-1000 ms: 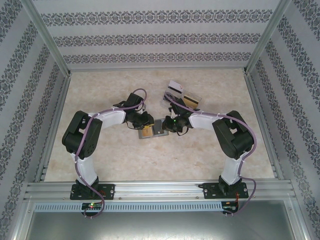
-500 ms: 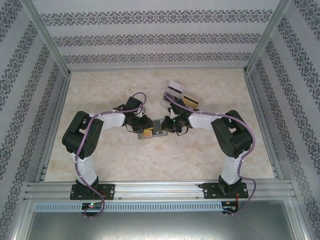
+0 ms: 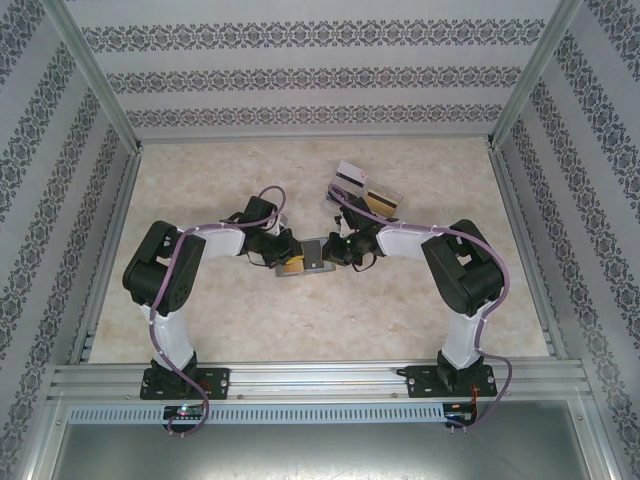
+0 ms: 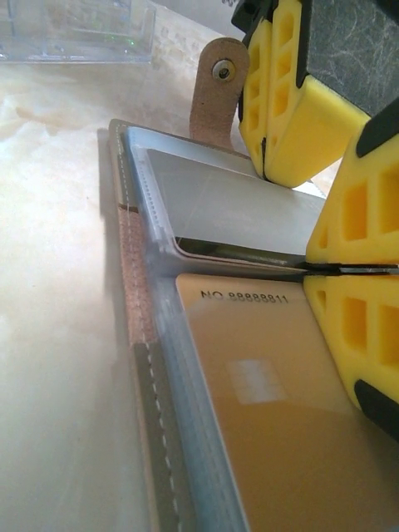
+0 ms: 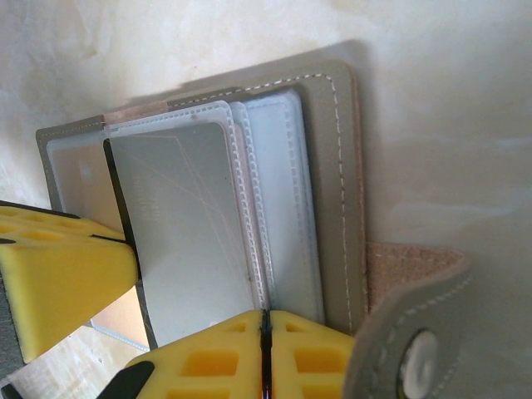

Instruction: Take the credit cards out of the card holder

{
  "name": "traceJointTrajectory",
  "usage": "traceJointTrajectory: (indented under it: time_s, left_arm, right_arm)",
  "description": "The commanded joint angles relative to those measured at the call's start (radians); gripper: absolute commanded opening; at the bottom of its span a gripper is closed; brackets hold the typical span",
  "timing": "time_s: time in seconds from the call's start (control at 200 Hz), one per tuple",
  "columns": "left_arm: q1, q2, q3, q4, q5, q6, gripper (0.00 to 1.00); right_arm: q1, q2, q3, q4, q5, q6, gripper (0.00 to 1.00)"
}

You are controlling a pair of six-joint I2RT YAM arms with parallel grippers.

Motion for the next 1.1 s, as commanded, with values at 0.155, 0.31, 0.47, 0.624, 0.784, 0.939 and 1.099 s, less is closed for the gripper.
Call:
traceJointTrajectory:
  time_s: [0.155,0.31,0.47,0.624,0.784,0.939,1.099]
  left_arm:
    - [0.041,-0.033,-0.034,0.013,0.05,0.084,0.01]
    - [0.07,-0.05,-0.045,-0.036,0.052,0.125,0.0]
    - [0.082,-0.071,-0.045,-0.079,0.039,0.149,0.0]
    - [0.085,-0.086,-0.042,-0.117,0.022,0.173,0.0]
    - [0.085,-0.077,-0.045,-0.105,0.03,0.162,0.0]
    - [0.084,-0.078,-0.048,-0.098,0.032,0.155,0.0]
    - [0.085,-0.075,-0.054,-0.079,0.039,0.145,0.01]
  right_arm:
    - [-0.003,0.018,0.01,-0.066,0.071,0.006,0.11]
    - [-0.006,0.013,0.001,-0.069,0.088,0.011,0.11]
    - [-0.009,-0.001,0.005,-0.059,0.079,0.003,0.11]
    - [-0.008,-0.054,0.017,-0.023,0.035,-0.027,0.12]
    - [0.006,-0.053,0.059,-0.011,-0.037,-0.044,0.18]
    - [0.038,0.009,0.099,-0.017,-0.037,-0.033,0.25]
    - [0.052,0.066,0.144,-0.031,-0.03,-0.025,0.25]
